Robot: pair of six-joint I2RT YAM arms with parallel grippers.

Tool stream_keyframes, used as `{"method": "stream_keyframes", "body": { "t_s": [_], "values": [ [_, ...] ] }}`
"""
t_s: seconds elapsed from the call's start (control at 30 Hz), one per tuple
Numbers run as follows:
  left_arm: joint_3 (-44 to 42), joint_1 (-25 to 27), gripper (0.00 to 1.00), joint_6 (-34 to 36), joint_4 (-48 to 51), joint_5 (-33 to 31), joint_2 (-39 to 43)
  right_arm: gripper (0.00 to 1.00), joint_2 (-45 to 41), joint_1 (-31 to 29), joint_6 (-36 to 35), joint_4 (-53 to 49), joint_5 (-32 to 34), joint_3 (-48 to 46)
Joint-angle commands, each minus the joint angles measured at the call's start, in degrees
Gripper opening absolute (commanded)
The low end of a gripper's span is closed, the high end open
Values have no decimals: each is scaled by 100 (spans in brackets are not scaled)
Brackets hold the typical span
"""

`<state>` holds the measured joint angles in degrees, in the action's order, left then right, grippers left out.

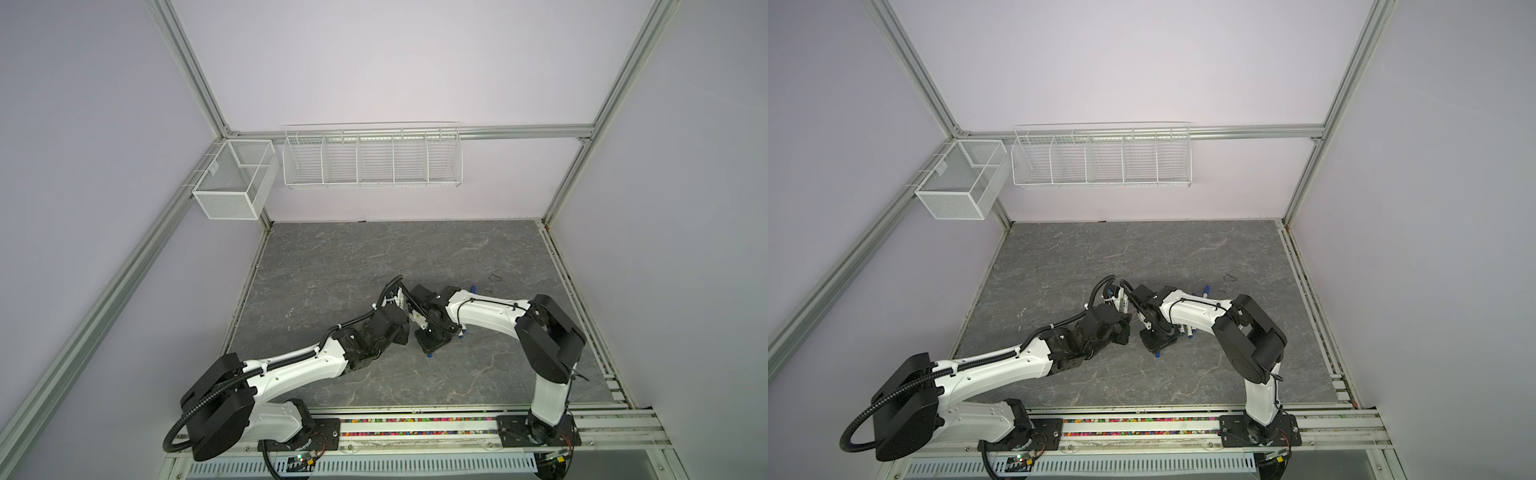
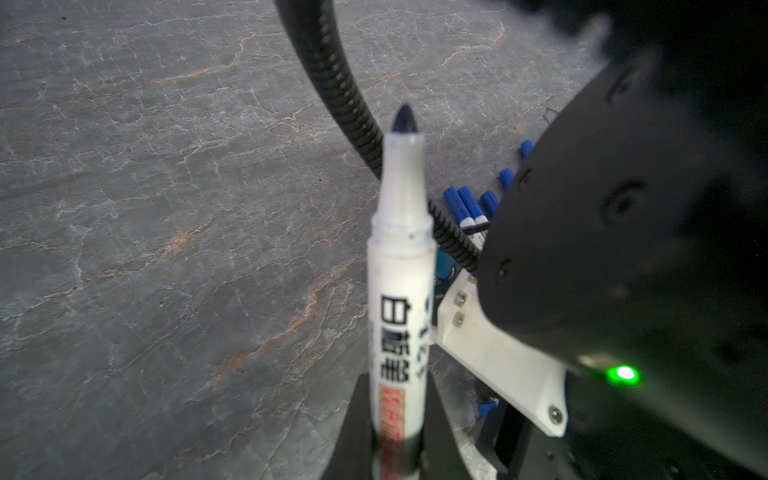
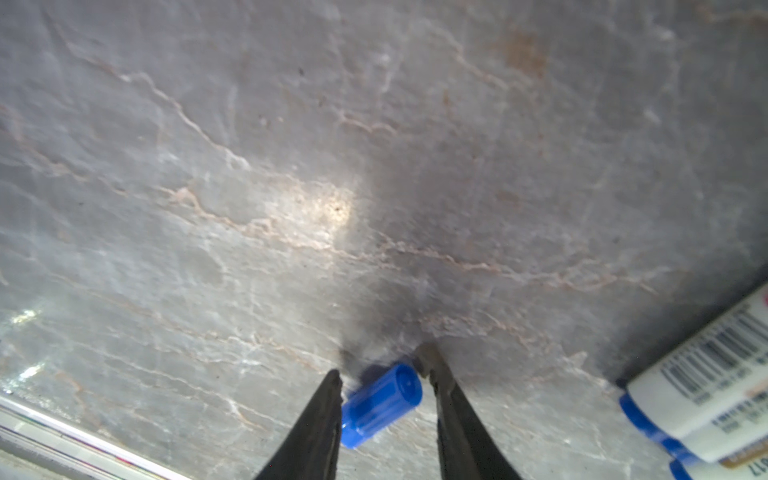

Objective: Insert the pens into the pen caps
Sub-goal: 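Close the right gripper on the blue cap, then lift the blue cap and carry it above the marker tip held by the left gripper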

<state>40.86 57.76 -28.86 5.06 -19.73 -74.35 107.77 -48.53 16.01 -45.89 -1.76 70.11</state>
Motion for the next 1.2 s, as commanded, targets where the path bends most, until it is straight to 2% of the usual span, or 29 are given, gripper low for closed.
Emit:
{"method": "stream_keyframes", "body": {
  "t_s": [0.0, 0.17, 0.4, 0.53, 0.73, 0.97, 1.17],
  "values": [
    [-26, -22, 0, -68, 74, -32, 85, 40, 89, 14, 93, -272, 491, -353],
    [-21, -19, 0, -67, 58, -25, 87, 37, 69, 19, 132, -229, 458, -436],
    [18, -19, 0, 3, 37, 79, 61, 20, 80, 10, 123, -150, 431, -408],
    [42, -19, 0, 179, 0, 388, -8, 14, -160, 50, 134, -29, 474, -384],
    [128, -18, 0, 320, -124, 918, -210, 10, -1457, 377, 273, 871, 219, -778],
    [193, 42, 0, 399, -421, 1326, -444, 9, -3347, 1272, 1233, 2705, -463, -1898],
    [319, 127, 0, 669, -532, 1746, -606, 8, -4075, 1581, 1933, 4187, -887, -2601]
  ]
}}
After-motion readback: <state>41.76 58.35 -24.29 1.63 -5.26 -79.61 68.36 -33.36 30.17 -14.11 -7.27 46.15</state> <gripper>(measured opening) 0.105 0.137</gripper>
